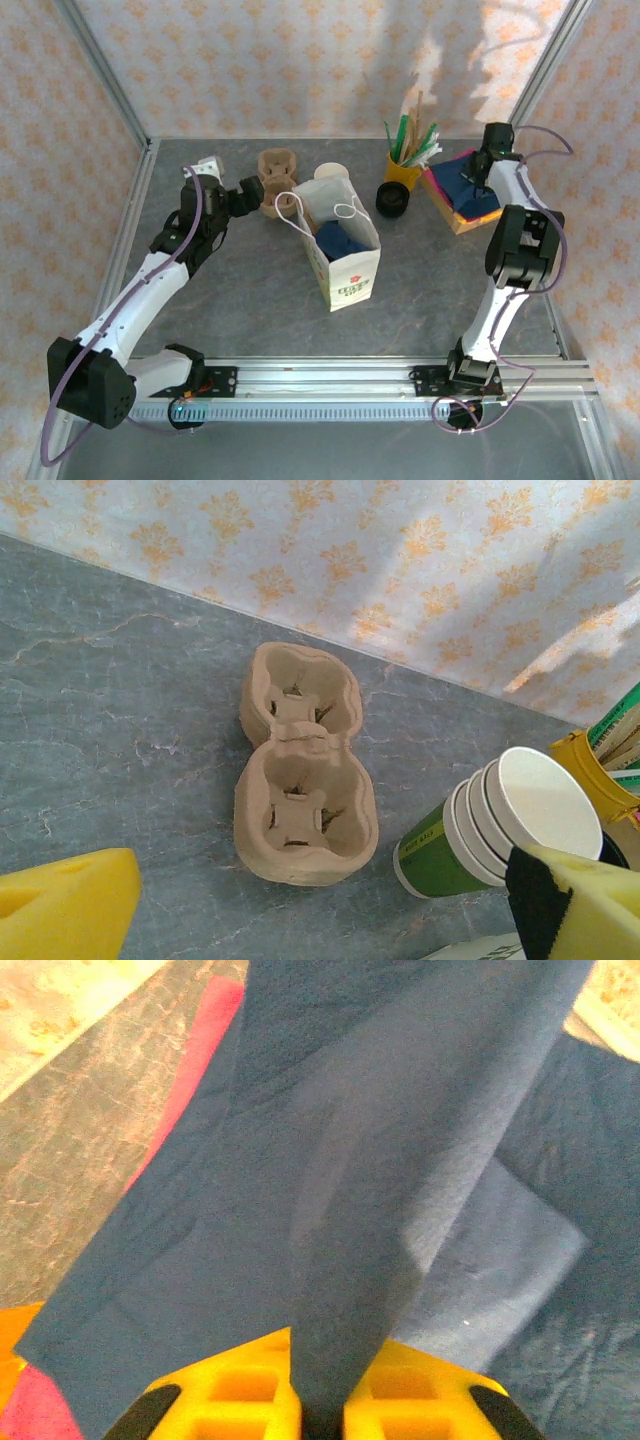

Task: Pack the takeout coffee

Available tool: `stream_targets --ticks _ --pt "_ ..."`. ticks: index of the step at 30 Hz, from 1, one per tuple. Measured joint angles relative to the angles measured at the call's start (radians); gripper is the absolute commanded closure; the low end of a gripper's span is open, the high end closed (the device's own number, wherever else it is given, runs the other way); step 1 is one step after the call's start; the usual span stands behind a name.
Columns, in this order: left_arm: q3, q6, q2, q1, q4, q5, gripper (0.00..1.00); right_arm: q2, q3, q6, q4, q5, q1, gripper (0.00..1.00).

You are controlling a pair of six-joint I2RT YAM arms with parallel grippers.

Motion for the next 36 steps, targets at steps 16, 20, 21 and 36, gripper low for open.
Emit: stream_targets --ticks 16,20,21,36 --pt "0.0 0.0 -0.03 0.0 -0.003 0.0 0.04 -0.529 -0.092 0.015 0.018 -0.213 -0.013 1.0" --pt "0.0 0.0 -0.035 0.0 -0.002 0.001 0.04 -0.603 -0.091 0.034 0.042 -0.394 0.007 1.0" --pt "0.0 0.0 -0.036 0.0 -0.002 0.001 0.04 -0.614 -0.09 0.04 0.048 -0.439 0.023 1.0" --pt "-0.005 -0.005 -0.036 0.0 0.0 0.016 0.04 -0.619 -0.084 0.07 0.082 -0.843 0.539 1.0"
